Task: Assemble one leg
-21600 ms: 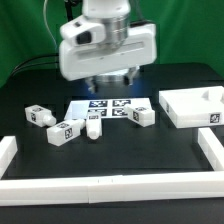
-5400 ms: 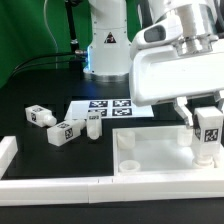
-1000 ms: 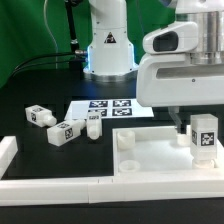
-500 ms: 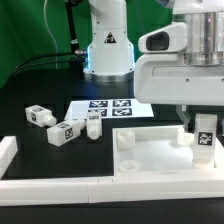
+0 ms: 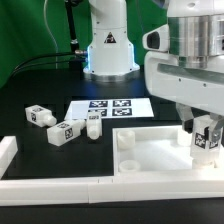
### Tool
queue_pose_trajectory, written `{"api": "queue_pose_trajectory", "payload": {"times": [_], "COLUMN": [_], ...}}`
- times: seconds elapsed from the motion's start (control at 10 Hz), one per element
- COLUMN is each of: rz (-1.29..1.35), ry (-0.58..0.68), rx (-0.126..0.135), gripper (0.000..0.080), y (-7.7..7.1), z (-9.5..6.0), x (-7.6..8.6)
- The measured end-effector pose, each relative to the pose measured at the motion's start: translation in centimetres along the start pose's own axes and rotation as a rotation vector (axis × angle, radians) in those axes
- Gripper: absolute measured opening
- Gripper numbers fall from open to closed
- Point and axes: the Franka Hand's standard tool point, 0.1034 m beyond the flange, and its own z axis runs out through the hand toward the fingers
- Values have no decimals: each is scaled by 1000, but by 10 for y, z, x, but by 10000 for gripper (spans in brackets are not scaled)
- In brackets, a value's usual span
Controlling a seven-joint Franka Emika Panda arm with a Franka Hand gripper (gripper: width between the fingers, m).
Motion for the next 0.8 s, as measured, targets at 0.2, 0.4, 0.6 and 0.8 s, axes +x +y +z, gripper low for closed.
{"api": "queue_pose_trajectory", "payload": {"times": [0.2, 0.4, 0.6, 0.8], "rz": [320, 356, 100, -352], "ry": [-36, -40, -15, 0], "rx": [29, 32, 15, 12], "gripper": [291, 305, 510, 633], "y": [4, 4, 5, 2], "z": [0, 0, 1, 0], "x": [1, 2, -6, -14]}}
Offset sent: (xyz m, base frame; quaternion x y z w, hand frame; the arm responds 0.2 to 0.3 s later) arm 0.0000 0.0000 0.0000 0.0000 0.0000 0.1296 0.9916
